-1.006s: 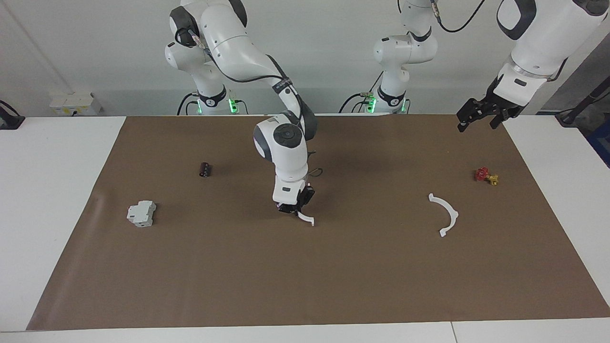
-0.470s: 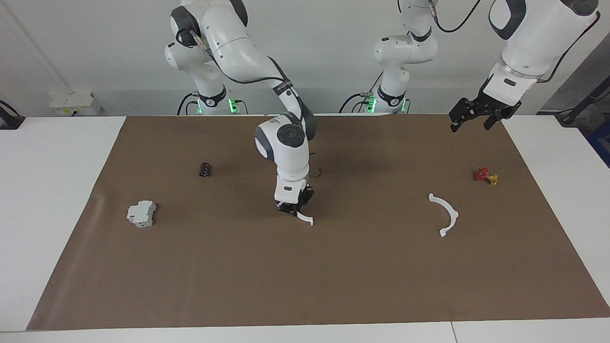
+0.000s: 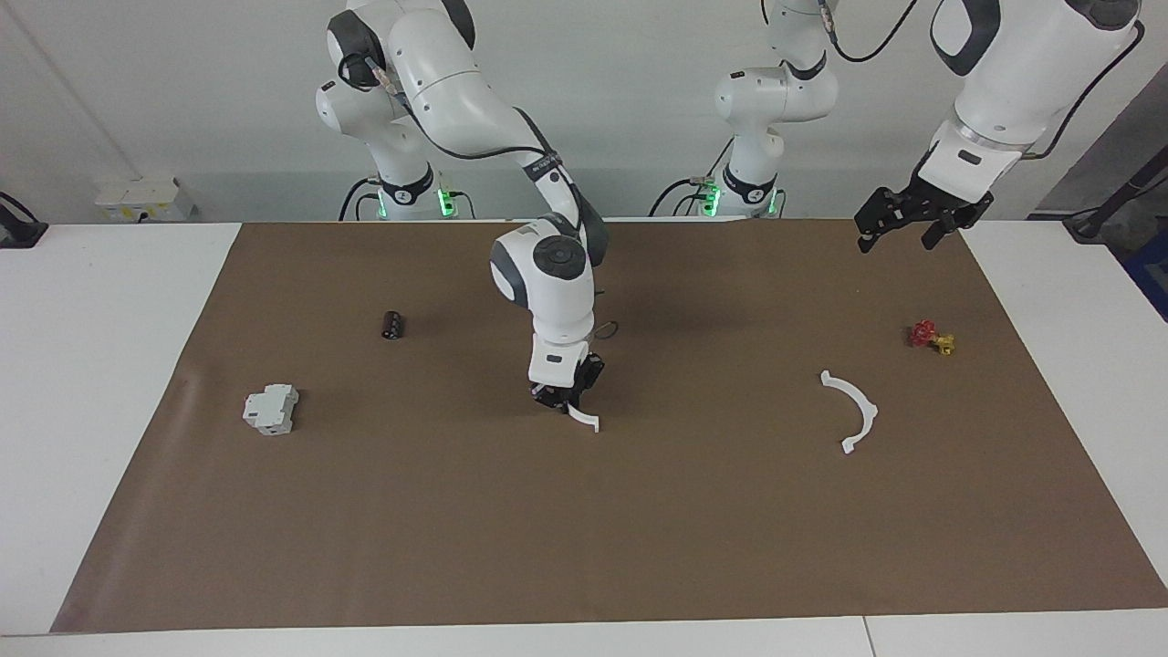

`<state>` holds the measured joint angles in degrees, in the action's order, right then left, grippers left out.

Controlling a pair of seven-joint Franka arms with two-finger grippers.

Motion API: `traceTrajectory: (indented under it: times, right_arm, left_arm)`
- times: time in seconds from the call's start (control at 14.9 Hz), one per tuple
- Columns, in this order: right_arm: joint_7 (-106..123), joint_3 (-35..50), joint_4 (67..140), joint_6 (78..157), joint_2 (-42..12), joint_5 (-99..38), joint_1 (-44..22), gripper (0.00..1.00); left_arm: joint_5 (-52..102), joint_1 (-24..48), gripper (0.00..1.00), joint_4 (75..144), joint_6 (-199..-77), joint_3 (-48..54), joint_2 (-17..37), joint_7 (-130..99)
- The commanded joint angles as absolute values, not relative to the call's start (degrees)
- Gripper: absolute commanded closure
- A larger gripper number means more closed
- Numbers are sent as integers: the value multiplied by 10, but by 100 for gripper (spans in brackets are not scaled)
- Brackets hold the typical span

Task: Assemble drain pipe with both arms
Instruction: 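Carry the clamp half toward the center with the right gripper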

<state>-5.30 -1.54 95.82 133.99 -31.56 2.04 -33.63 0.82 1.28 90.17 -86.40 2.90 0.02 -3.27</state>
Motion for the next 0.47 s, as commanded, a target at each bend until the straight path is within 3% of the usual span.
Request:
traceTrajectory:
  times: [0.0,0.4]
  right_arm:
    - [-74,-19,962,1340,-277,22,-324,0]
    - [-84,-25,962,1255,-184,21,-245,0]
  left_arm:
    - [15,15,0,923,-875,22,-18,-33]
    - [0,4,0,941,-889,14,-26,-56]
